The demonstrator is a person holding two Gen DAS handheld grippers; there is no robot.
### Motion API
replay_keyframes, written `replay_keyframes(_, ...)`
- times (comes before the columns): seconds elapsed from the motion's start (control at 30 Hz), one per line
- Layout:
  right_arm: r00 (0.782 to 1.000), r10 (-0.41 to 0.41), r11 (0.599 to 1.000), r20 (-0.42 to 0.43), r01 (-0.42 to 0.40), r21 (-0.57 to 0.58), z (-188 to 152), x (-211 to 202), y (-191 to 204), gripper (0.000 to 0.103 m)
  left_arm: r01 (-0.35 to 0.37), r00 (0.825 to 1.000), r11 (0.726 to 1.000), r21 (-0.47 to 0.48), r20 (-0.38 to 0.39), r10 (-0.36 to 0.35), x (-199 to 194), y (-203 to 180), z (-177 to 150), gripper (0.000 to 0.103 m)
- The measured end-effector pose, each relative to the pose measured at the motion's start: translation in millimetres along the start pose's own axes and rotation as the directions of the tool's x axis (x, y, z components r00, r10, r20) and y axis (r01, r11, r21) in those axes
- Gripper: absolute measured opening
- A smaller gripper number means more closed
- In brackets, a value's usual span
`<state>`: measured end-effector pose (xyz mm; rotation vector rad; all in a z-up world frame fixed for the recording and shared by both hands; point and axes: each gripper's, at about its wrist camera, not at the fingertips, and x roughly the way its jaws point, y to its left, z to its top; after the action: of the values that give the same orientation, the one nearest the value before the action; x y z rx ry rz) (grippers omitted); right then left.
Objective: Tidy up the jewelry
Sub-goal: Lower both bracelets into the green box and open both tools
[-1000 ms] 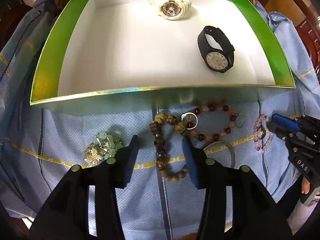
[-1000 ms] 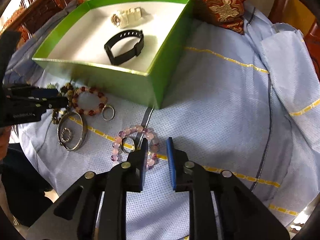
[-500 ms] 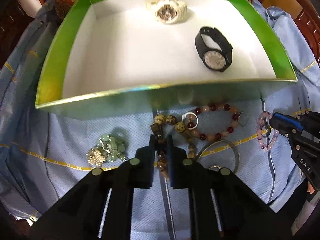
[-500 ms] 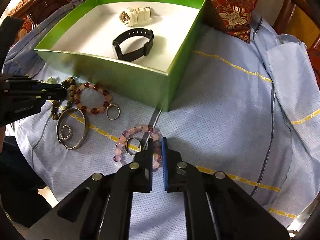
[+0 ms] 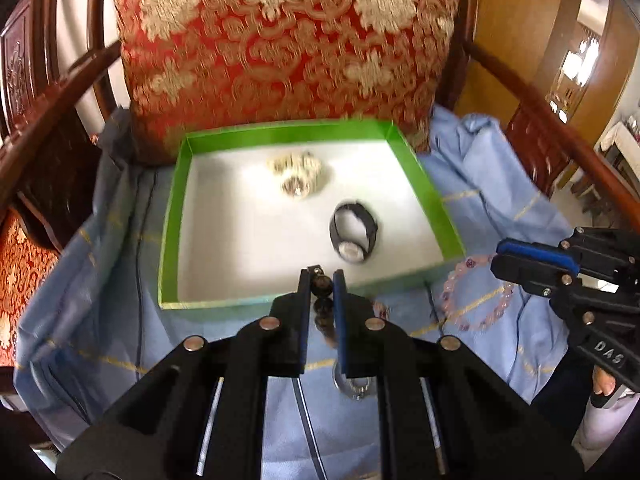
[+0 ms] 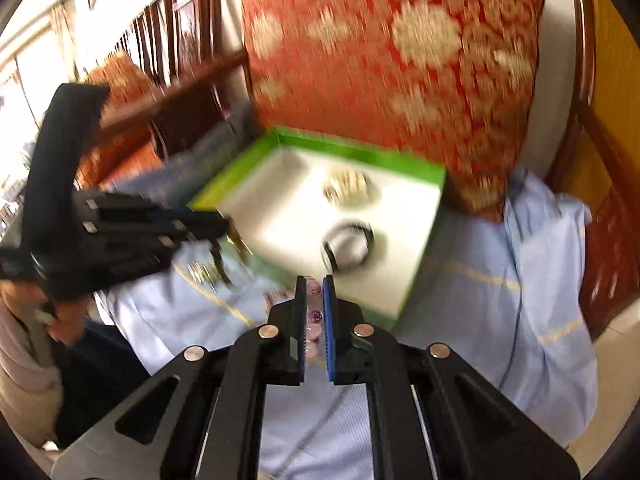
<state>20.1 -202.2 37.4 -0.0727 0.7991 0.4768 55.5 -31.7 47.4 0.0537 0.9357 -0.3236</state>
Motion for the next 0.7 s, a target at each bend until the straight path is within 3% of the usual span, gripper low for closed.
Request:
replay_keyframes(0.1, 1.0, -0.02, 1.0, 0.009, 0.02, -0.02, 26.3, 9.3, 2.3, 0.008, -0.017, 1.0, 0.999, -0.028, -0.002, 0.017, 3.0, 14.8, 14.6, 0.011)
replay_keyframes(0.27, 0.993, -0.115, 0.993, -0.014, 0.115, 0.008, 49.1, 42.3, -2.9, 0.008, -0.12, 0.992, 0.992, -0.045, 0.023, 0.121, 18.9, 29.5, 38.6, 0.011)
replay_keyframes(0.43, 0.982, -0.167, 0.982, -0.087, 0.174, 0.078, 45.6, 82.4, -26.6, 0.008, -0.169, 0.985, 0.984, -0.053, 0.001, 0.17, 40.9, 43.2, 50.0, 0.011)
replay_keyframes(0.63, 0.958, -0.269, 0.956, -0.102, 0.279, 0.096, 45.6, 102.4, -46.3, 0.009, -0.207, 0.977, 0.976, -0.062, -0.072, 0.203, 70.6, 56.9, 49.9, 0.012)
replay_keyframes(0.67, 0.953, -0.284, 0.951, -0.103, 0.294, 0.098, 45.4, 104.2, -48.5, 0.01, -0.215, 0.975, 0.975, -0.057, -0.074, 0.211, 71.7, 56.9, 48.9, 0.012)
replay_keyframes(0.7, 0.949, -0.296, 0.947, -0.105, 0.306, 0.1, 44.3, 104.8, -50.0, 0.018, -0.225, 0.972, 0.973, -0.048, -0.075, 0.221, 72.3, 57.1, 47.3, 0.013)
